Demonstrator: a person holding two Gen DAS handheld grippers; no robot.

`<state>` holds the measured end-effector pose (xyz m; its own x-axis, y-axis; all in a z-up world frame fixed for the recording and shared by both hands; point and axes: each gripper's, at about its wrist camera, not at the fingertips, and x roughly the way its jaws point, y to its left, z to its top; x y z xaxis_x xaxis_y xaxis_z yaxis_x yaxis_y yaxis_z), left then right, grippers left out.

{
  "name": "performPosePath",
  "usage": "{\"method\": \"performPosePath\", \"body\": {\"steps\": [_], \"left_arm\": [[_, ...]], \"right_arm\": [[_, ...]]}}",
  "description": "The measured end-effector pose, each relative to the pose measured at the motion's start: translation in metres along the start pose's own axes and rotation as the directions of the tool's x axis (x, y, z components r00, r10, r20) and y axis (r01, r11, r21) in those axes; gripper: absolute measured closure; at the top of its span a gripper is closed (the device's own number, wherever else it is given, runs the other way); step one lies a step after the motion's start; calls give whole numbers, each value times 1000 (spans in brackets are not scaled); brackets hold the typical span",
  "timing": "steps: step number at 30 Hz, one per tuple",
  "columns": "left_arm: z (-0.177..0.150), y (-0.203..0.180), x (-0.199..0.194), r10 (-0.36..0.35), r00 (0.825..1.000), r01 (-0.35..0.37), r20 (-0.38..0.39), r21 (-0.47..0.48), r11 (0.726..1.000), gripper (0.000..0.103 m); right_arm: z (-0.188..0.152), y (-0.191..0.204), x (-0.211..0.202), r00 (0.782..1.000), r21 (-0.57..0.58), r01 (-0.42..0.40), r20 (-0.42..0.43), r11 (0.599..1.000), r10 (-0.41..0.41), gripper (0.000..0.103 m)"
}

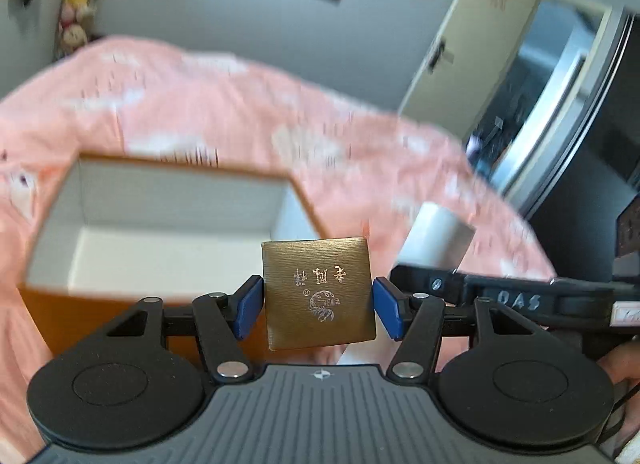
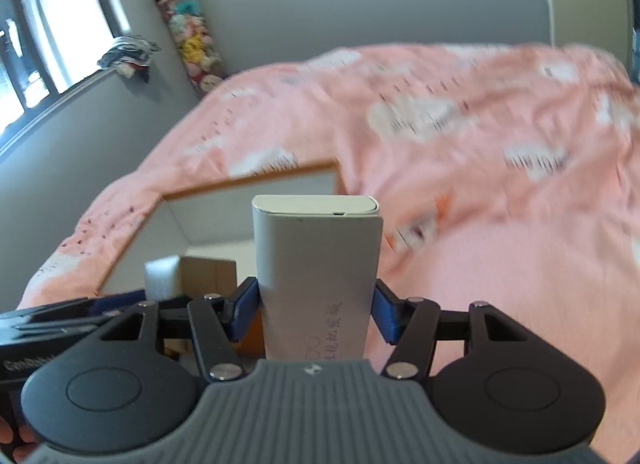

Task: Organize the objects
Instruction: 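Carry the white case and gold box over the open shoebox with both tools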

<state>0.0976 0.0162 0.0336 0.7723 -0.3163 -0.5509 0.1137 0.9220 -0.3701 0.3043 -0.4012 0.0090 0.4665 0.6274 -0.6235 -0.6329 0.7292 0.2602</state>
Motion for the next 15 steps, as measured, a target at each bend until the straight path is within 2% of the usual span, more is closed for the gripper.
{"method": "performPosePath", "body": {"steps": [3, 6, 11, 15], "left_arm": [[19, 6, 6, 12, 998, -11, 57, -27, 1000, 35], [39, 20, 8, 45, 996, -43, 80, -25, 999, 35], [54, 47, 23, 99, 993, -97, 70, -31, 995, 35], [49, 66, 32, 114, 993, -113, 23, -48, 992, 35]], "right_arm": [[21, 21, -1, 1000, -52, -9, 29, 999, 11, 42], [44, 44, 4, 998, -110, -26, 58, 994, 32, 42], [73, 73, 30, 996, -177, -33, 71, 984, 46, 42], [82, 80, 67, 1000, -198, -7, 16, 980, 10, 42]]}}
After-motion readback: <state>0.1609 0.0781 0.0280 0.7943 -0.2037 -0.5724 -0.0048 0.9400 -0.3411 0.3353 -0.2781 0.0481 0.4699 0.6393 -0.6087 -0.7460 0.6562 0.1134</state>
